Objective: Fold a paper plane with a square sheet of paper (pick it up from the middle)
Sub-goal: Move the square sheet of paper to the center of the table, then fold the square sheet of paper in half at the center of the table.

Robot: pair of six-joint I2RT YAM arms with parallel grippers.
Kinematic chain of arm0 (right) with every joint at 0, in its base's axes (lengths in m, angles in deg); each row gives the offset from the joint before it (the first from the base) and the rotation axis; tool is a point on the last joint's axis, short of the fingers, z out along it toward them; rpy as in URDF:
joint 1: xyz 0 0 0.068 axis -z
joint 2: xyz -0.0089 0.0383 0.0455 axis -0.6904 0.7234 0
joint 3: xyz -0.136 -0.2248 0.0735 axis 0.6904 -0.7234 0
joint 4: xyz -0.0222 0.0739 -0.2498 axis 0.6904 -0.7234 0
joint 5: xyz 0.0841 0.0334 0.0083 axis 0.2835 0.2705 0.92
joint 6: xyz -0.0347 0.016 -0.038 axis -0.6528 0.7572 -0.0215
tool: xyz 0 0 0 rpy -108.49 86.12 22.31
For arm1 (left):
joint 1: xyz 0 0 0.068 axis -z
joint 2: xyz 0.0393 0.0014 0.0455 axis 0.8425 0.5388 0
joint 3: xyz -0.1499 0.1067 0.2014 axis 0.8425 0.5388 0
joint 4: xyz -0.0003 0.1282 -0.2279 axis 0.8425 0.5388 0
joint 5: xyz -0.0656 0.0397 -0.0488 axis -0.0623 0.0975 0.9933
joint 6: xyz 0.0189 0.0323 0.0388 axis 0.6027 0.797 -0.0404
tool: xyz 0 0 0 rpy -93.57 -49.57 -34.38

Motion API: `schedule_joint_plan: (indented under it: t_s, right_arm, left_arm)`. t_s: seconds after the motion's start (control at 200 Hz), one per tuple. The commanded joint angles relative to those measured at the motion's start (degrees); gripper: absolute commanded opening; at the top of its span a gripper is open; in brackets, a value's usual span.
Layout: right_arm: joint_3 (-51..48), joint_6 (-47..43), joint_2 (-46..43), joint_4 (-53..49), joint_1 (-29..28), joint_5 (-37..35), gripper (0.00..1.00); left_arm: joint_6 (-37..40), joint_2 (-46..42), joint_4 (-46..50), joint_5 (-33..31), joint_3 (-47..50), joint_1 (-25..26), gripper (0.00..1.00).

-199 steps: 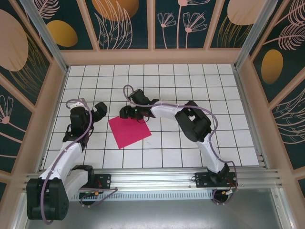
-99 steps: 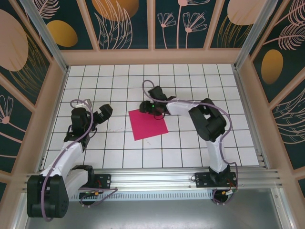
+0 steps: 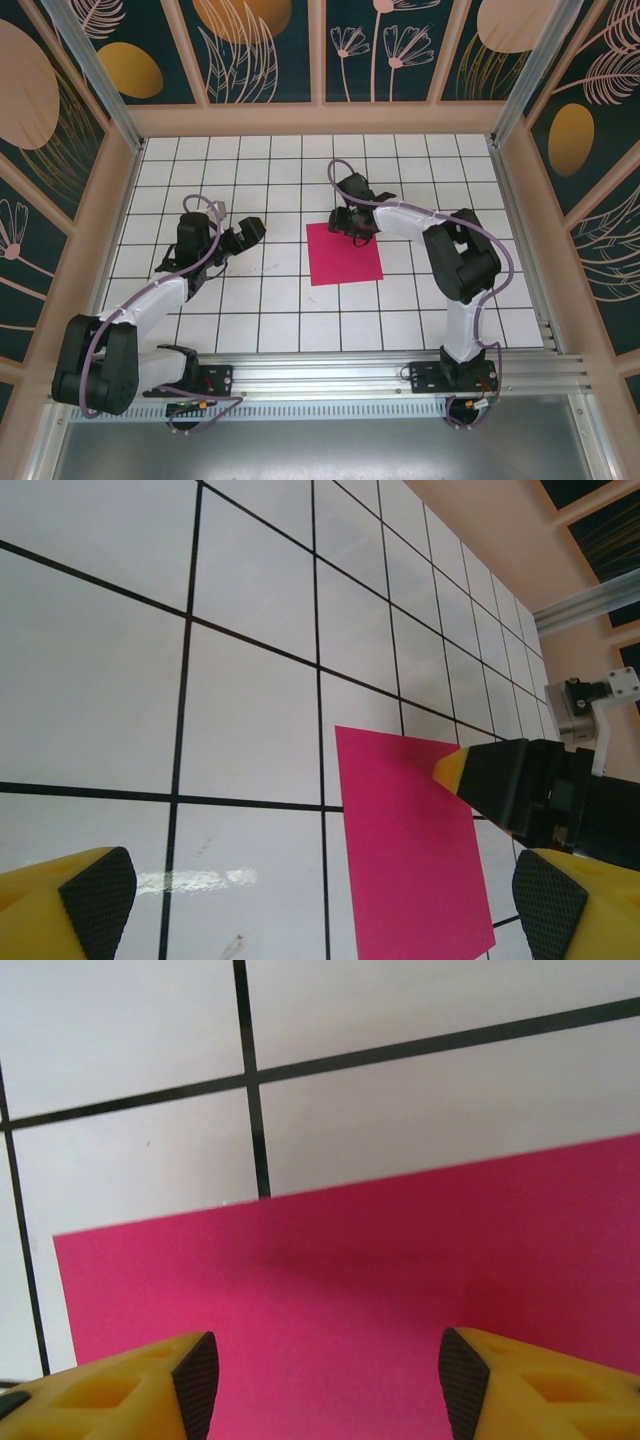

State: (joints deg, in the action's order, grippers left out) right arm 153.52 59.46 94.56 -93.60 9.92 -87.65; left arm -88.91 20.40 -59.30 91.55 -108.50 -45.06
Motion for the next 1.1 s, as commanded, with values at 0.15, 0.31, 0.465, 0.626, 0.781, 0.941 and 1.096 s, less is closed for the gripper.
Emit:
schedule_joint_plan:
  t_s: [0.15,0.31,0.465,0.626,0.781,0.941,1.096]
  right_arm:
    - [5.59,-4.39,1.25,-13.56,-5.19,-10.42,0.78]
    - [4.25,-3.23,2.81,-11.87,-6.77,-8.06,0.8]
    - [3.57,-2.72,3.49,-11.18,-7.04,-6.85,0.8]
    - [2.35,-2.28,3.55,-11.15,-7.18,-8.05,0.82]
    - [1.49,-2.4,5.01,-10.51,-7.15,-7.19,0.82]
    - [1.28,-2.34,6.05,-10.39,-7.22,-6.72,0.83]
    - [3.07,-2.32,4.53,-12.18,-7.4,-7.94,0.83]
  left_arm:
    - [-1.24,1.5,-2.09,-0.09,-1.85,2.46,0.99]
    - [-1.58,3.67,-2.94,-0.33,-2.31,4.63,0.98]
    - [-1.68,4.75,-3.24,-0.27,-2.05,6.1,0.99]
    - [-1.17,4.58,-3.35,-1.05,-1.57,6.14,0.98]
    - [-0.49,4.33,-2.29,-0.97,-2.25,6.13,0.99]
    - [-0.78,3.88,-2.64,-0.81,-1.97,6.13,0.99]
    - [-0.72,3.56,-2.94,-0.21,-1.98,6.12,0.99]
